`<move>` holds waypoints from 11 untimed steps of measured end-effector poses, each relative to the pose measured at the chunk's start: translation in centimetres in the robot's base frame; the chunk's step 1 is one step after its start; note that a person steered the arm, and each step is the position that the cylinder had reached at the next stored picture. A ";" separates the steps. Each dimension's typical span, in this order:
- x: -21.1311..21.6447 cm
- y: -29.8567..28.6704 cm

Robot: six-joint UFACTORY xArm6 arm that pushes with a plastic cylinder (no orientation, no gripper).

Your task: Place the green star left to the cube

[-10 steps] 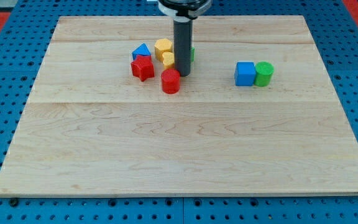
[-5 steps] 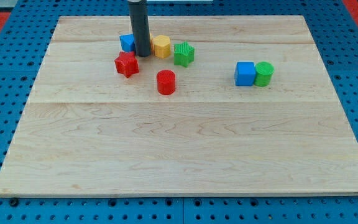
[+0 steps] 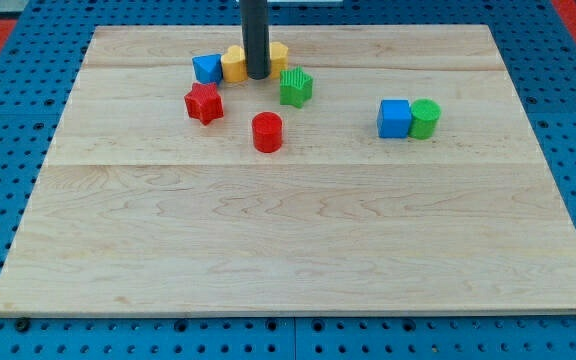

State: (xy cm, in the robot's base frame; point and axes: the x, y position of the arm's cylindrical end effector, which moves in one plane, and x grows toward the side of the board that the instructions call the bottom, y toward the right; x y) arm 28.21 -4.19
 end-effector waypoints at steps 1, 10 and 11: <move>-0.1 0.9; 3.5 4.3; 4.9 4.3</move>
State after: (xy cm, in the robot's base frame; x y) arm 33.12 0.15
